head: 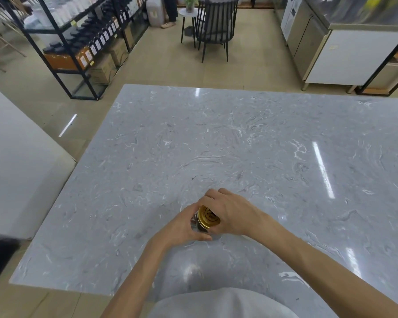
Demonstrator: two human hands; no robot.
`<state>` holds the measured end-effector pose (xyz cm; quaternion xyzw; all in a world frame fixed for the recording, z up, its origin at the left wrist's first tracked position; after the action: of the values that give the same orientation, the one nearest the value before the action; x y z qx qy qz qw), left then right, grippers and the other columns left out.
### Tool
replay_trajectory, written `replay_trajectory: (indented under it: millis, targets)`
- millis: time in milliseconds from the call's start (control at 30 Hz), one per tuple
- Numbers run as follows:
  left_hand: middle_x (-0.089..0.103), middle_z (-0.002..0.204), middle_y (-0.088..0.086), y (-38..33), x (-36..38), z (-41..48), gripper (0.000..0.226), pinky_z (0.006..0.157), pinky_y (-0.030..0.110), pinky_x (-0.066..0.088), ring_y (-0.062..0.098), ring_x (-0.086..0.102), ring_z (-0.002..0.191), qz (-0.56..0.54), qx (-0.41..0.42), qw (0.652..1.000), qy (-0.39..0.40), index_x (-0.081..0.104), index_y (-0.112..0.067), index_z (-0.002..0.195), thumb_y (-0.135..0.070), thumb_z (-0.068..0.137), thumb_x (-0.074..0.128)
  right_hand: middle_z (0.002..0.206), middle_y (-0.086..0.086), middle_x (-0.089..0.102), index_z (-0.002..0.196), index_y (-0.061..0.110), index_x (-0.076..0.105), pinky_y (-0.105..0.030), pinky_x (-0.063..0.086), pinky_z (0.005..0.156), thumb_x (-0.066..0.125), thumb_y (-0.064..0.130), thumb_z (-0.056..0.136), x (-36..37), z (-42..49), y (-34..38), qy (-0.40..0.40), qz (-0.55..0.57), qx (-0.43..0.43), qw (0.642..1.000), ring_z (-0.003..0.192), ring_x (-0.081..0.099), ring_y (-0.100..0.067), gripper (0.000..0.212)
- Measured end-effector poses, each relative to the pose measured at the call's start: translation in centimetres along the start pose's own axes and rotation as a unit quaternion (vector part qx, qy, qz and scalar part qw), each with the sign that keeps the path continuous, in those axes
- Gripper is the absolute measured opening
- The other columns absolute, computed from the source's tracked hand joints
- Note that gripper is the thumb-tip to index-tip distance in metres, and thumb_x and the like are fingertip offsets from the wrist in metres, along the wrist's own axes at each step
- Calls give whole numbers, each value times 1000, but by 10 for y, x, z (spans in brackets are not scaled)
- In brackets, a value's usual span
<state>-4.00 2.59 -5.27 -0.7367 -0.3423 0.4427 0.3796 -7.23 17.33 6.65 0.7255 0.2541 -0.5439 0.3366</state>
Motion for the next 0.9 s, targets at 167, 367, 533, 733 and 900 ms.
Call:
replay_trajectory:
  millis: [167,367,533,733,900]
  targets:
    - [58,128,-26,1,0,0,83,94,17,50,-7,58,114,-2,-1,1000,-5,38,-78,117,-54,60,93,115,-1,52,125,16,49,-31,49,76,68,60,80,5,2,2,-13,-35,59,998,99,52,-21,65]
    - [59,126,-31,-4,0,-2,88,92,15,51,-3,59,118,-29,14,999,1,40,-72,126,-43,64,95,105,-2,52,113,14,47,-28,39,67,63,71,77,12,1,1,-19,-25,128,991,84,47,-18,69]
    - [53,129,-37,-11,0,-3,61,91,13,51,-4,58,120,-35,43,998,13,61,-60,114,-50,64,93,90,-1,56,101,14,52,-30,38,58,28,89,77,14,1,5,-72,-101,226,966,73,49,-17,83]
    - [55,138,-15,0,1,0,80,107,39,50,7,57,124,-8,30,999,-9,46,-55,129,-50,65,92,80,2,67,154,24,18,-34,50,65,21,74,92,8,-5,-12,-143,-15,173,974,74,66,-20,79]
    - [51,141,-16,-5,0,-3,83,109,39,47,6,53,128,-1,35,999,-8,42,-55,133,-45,67,92,79,2,65,156,30,3,-33,48,61,22,73,94,14,-8,-14,-117,26,158,980,74,67,-20,78]
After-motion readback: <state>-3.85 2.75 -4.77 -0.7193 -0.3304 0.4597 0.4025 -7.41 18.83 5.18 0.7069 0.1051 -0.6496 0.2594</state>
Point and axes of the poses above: each hand's wrist, its own z-axis towards the middle knuckle, its own x-axis out of the palm, y = z × x, the point moved 3 cm from there along z, towards the middle knuckle
